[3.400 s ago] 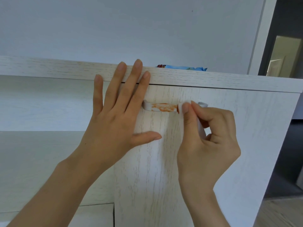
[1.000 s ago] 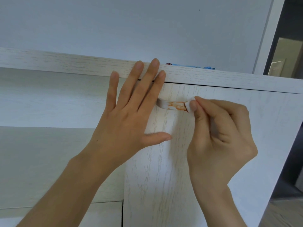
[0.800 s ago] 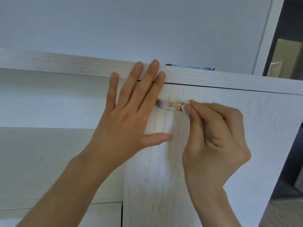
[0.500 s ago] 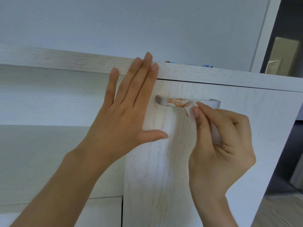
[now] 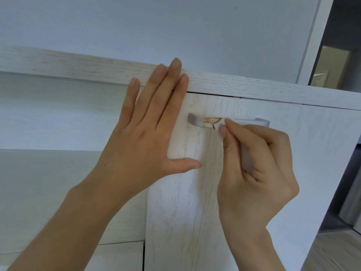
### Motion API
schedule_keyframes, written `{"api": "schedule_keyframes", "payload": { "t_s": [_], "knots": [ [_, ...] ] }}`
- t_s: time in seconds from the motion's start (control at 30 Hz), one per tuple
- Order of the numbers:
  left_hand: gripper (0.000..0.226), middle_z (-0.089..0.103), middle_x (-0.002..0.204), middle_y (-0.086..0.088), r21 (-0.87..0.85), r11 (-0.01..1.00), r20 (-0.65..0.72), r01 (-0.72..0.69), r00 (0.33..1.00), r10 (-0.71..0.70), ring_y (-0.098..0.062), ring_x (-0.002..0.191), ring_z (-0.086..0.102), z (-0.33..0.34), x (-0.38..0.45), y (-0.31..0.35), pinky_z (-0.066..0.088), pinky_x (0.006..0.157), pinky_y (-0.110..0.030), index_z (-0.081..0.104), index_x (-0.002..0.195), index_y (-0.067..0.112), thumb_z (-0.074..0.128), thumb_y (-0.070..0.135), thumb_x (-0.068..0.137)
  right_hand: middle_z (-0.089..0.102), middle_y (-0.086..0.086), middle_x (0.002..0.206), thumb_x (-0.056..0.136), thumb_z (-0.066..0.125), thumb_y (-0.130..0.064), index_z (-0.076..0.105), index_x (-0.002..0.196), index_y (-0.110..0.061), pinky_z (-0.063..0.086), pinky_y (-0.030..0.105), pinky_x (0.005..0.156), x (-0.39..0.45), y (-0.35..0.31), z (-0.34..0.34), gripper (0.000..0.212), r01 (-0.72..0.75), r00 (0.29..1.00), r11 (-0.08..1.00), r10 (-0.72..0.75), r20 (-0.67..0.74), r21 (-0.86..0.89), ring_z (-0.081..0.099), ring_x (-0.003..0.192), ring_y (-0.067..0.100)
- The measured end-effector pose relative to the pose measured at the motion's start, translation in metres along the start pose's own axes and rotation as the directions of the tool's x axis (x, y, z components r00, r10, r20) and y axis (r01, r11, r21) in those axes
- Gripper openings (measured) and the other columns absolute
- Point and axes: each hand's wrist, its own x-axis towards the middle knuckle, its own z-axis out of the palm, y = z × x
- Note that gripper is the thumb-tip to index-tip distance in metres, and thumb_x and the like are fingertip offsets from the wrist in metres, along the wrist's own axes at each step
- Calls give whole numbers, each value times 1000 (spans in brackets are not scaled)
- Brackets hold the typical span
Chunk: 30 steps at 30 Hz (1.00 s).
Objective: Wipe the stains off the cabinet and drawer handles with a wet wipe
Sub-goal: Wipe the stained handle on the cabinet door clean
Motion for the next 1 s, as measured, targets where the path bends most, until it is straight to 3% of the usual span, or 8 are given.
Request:
{"api": "schedule_keyframes", "payload": {
  "t_s": [0.3, 0.53, 0.77, 1.0],
  "knots": [
    [119, 13, 156, -18, -1, 1000, -4, -5, 1000, 5, -30, 145, 8, 0, 0, 0, -7, 118, -40, 13, 149, -1, 51, 76, 66, 53, -2, 84, 84, 69, 2, 71, 92, -2, 45, 16, 69, -4, -1, 3, 10, 28, 1000, 1000, -28, -5, 2, 58, 71, 21],
    [117, 13, 156, -18, -11, 1000, 8, -1, 1000, 1, -29, 145, 7, -2, 0, 0, -7, 118, -40, 13, 149, -1, 45, 77, 68, 54, -3, 86, 83, 70, -1, 68, 97, -4, 40, 8, 71, -10, 0, -10, 15, -27, 999, 999, 27, -20, 17, 55, 74, 11],
    [116, 14, 156, -18, -14, 1000, -14, -12, 1000, 12, -29, 145, 9, -1, 0, 0, -6, 118, -40, 13, 148, 0, 46, 76, 68, 54, -1, 87, 85, 69, -3, 69, 96, -6, 48, 27, 70, 4, -5, 2, 12, 28, 999, 999, -28, 17, 25, 58, 74, 23],
    [116, 13, 157, -15, -14, 1000, -43, -12, 999, 11, -28, 145, 8, 2, -1, -1, -5, 118, -40, 12, 149, 1, 48, 74, 67, 54, -2, 89, 87, 66, -3, 71, 94, -5, 44, 17, 73, 1, -6, 5, 9, 18, 999, 1000, -17, 45, -9, 57, 79, 22]
  ]
}}
